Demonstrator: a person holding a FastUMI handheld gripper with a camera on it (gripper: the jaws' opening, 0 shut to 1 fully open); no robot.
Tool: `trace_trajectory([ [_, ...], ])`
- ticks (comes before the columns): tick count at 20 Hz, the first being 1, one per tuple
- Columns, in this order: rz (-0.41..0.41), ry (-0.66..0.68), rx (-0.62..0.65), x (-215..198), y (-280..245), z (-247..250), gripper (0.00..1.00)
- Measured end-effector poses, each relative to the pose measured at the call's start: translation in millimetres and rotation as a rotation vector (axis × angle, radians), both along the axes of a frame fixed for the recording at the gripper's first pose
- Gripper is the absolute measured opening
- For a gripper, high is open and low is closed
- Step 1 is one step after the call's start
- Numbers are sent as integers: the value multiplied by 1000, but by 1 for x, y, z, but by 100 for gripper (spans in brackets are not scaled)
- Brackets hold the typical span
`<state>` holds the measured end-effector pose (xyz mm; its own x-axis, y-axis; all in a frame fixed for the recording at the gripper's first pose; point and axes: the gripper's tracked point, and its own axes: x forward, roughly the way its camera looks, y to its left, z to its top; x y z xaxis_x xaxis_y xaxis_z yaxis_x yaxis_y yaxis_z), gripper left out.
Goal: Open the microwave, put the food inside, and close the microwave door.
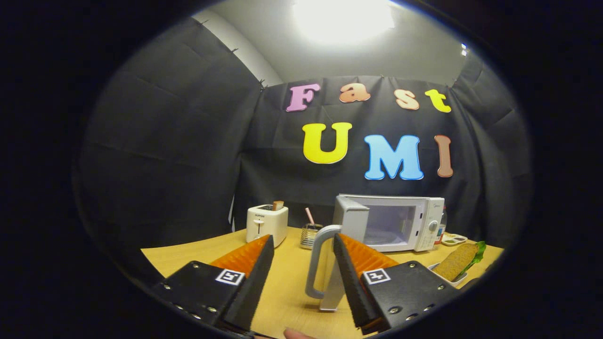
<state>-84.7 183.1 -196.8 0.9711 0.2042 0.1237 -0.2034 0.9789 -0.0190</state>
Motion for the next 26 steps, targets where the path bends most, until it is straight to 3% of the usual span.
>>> trace_trajectory([
  [2, -7, -3, 3, 0, -18, -1, 88],
  [4, -1, 3, 4, 0, -33, -5, 89],
  [10, -136, 13, 10, 0, -123, -20, 89],
  [19, -419, 91, 73, 9, -284, -64, 89],
  [23, -478, 130, 104, 12, -327, -86, 89],
  [26, -466, 173, 165, 18, -346, -105, 89],
])
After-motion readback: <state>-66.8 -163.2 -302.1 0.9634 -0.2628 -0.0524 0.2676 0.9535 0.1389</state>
